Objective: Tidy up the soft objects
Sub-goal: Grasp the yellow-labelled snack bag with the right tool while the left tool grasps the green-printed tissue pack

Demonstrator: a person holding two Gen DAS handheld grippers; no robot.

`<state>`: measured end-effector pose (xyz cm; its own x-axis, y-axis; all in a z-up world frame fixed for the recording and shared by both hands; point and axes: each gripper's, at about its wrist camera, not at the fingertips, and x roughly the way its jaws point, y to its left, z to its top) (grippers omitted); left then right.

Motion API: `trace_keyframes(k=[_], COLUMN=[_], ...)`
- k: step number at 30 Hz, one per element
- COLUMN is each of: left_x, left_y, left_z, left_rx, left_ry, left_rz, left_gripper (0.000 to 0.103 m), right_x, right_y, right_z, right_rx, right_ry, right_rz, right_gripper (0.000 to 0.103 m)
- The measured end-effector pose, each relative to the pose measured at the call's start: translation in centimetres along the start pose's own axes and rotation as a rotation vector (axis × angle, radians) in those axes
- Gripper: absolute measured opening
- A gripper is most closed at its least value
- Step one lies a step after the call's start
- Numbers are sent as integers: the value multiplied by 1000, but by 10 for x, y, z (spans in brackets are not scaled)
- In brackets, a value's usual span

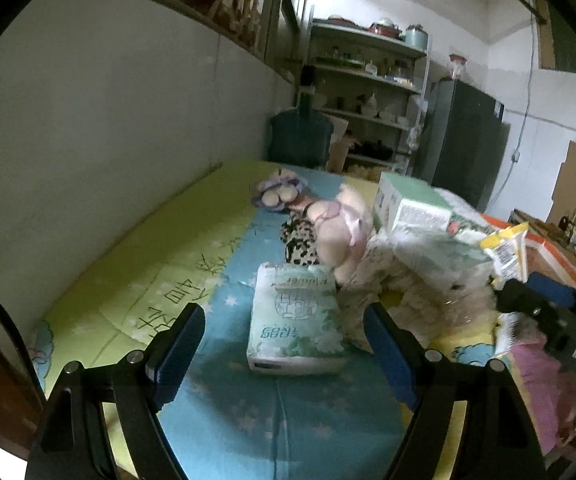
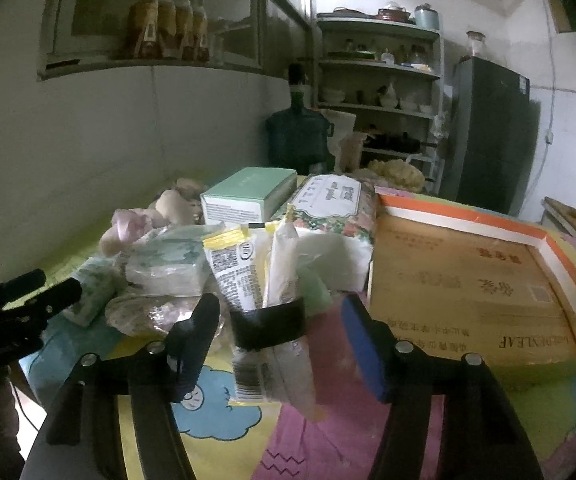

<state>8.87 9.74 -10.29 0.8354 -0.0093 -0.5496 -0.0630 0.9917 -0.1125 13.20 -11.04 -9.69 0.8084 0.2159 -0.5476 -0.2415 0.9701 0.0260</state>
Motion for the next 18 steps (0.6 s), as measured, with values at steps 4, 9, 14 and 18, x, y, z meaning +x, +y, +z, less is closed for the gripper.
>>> trace_keyframes(k=[4,9,14,18], left_x=[12,22,24,23], left_y=[2,8,13,15], left_z=[-3,-6,-7,-6], left_rx=[-8,-26,-34,-51], left_ry=[34,61,56,54], left_rz=[11,-15,-35,-43], left_gripper=[82,61,50,46], right_x=[7,9,8,5], right_y=[-3,-6,-7,-7], right_z=[0,-2,-1,0], right_rx=[12,24,41,51], right_ry=[26,36,40,37], right_rz=[27,59,74,81], right_gripper=[53,43,43,42])
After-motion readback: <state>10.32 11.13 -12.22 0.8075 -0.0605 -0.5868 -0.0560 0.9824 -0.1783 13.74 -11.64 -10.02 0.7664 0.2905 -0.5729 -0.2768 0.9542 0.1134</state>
